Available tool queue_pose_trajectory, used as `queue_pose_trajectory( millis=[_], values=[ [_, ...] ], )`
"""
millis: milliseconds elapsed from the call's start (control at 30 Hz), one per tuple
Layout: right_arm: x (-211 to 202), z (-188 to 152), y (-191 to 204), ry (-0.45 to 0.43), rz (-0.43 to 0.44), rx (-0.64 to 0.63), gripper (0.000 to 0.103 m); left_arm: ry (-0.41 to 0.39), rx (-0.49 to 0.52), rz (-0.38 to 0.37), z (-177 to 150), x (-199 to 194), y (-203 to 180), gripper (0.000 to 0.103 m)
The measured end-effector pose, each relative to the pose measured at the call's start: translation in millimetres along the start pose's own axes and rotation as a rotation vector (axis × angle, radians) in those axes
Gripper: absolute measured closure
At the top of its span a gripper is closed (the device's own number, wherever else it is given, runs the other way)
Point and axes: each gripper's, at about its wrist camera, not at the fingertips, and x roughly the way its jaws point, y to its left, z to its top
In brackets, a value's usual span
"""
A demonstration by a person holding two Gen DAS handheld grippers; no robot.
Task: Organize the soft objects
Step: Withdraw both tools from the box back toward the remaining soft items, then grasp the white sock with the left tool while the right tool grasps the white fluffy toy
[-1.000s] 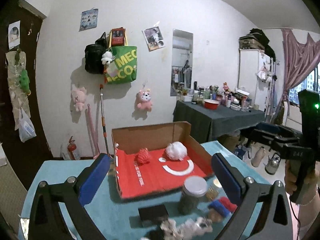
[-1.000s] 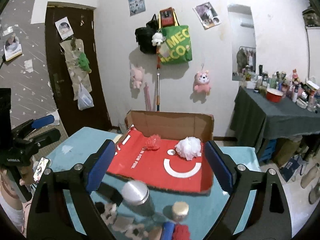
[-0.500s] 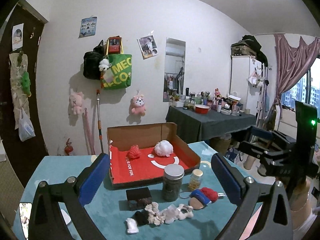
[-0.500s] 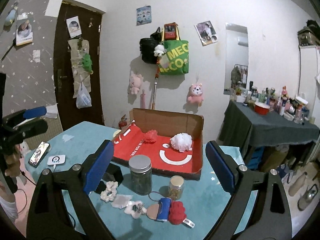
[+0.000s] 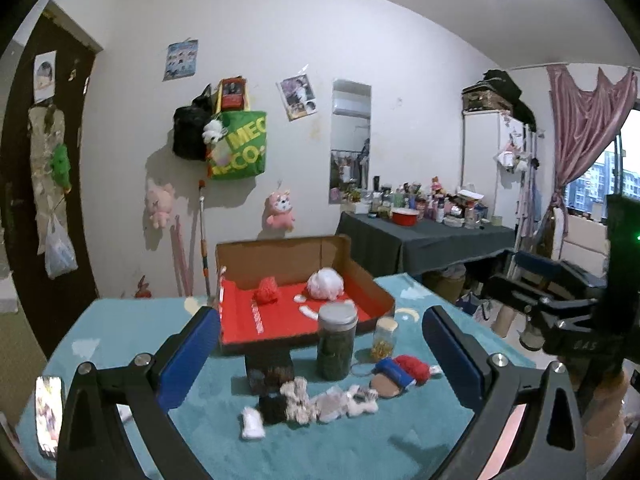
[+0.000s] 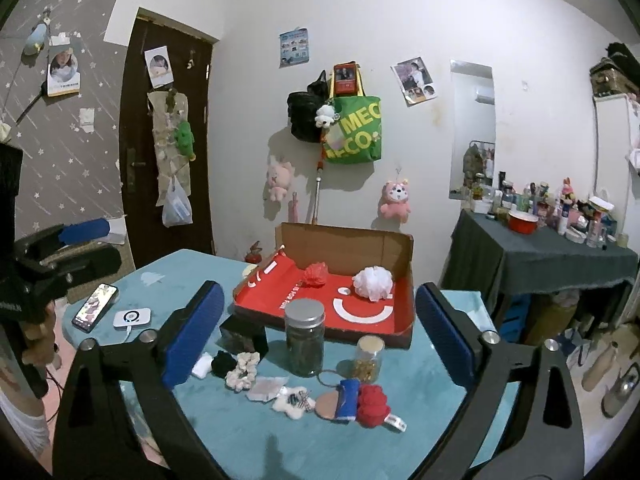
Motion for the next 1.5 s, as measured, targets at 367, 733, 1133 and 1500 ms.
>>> queue_pose_trajectory(
  millis=[367,733,1133,1500],
  values=[
    [11,-76,6,0.012,-0.143,0.049,0.004,0.08,-0.054,0.089,-84,38,-2,0.0],
    [50,-136,3,0.123,-0.207,0.086,0.004,0.184,-0.111,0.12,-121,72,16,0.0],
    [84,-158,2,0.214,-0.197,0.094,0.004,0.255,-0.136,0.168,-135,98,42,0.0],
    [133,-157,13,0.335,-0.083,0.073,0.004,0.359,-0.137,0.203,-139,126,75,0.0]
  ],
)
